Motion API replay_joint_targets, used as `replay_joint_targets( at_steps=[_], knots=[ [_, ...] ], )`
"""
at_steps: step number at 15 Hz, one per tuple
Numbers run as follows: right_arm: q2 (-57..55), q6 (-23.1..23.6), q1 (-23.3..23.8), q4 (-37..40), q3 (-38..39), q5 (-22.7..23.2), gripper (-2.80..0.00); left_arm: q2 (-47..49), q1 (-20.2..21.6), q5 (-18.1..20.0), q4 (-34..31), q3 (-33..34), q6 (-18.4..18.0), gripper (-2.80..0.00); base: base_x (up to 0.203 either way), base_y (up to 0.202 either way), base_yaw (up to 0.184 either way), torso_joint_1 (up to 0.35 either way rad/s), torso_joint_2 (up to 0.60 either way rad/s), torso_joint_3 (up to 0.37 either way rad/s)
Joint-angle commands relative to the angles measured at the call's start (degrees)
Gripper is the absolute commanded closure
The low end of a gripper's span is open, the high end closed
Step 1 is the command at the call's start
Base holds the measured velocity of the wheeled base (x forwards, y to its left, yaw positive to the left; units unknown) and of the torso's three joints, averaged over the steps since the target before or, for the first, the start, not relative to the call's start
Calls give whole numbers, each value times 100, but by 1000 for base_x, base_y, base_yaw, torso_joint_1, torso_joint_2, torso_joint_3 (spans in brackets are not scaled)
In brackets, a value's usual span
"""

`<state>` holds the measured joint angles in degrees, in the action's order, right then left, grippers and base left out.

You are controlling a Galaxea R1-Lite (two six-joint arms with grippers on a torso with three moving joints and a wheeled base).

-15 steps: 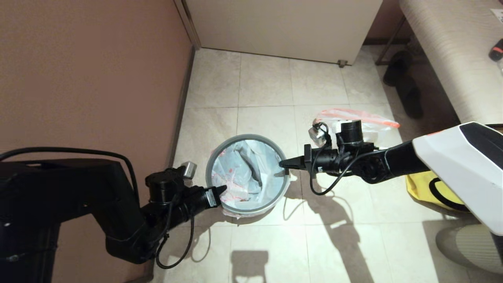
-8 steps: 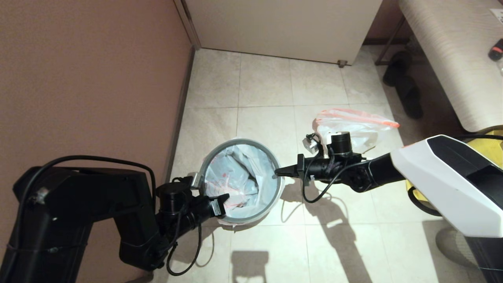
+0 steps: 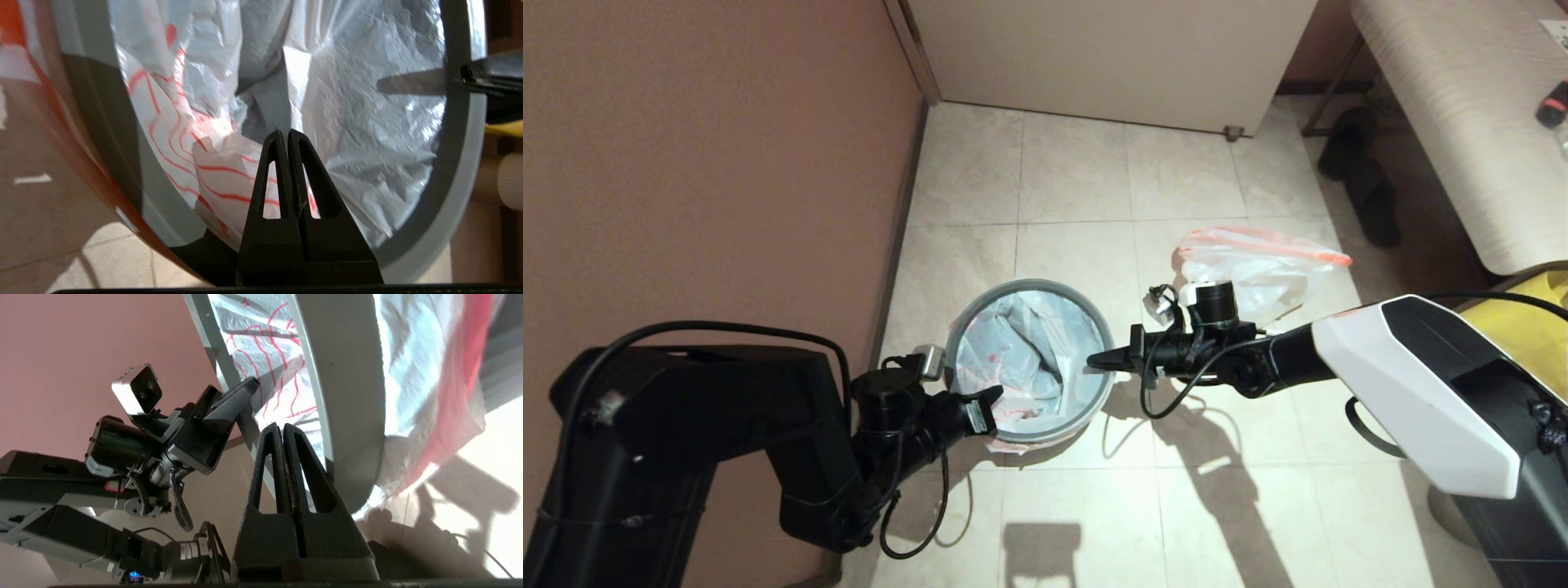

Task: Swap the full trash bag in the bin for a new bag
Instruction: Place the trash can ring on the trash can

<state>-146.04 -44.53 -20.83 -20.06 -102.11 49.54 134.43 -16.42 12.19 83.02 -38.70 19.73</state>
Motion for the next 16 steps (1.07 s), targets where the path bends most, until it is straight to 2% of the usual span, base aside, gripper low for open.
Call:
replay_joint_targets(
  at_steps=[1,3,7,10,12,14,16],
  knots=[
    [-242,-47,-5,64,-243,-24,0,157,-51,-191,52,-149,10,0,0,0,0,0,0,0],
    [-232,-47,-14,64,-212,-33,0,250,-105,-363,166,-147,-13,0,0,0,0,0,0,0],
    [-80,-64,-8,64,-139,-33,0,222,-125,-377,376,-110,-4,0,0,0,0,0,0,0],
    [496,-49,-31,17,356,-69,0,-329,-159,-406,417,50,-17,0,0,0,0,0,0,0],
    [1356,-1,-102,21,887,-371,0,-1011,-240,-418,422,360,-17,0,0,0,0,0,0,0],
    [2495,110,-192,136,1474,-921,0,-1966,-398,-497,375,792,-77,0,0,0,0,0,0,0],
    [3636,176,-269,400,1762,-1363,0,-2919,-516,-809,235,1039,-356,0,0,0,0,0,0,0]
  ],
)
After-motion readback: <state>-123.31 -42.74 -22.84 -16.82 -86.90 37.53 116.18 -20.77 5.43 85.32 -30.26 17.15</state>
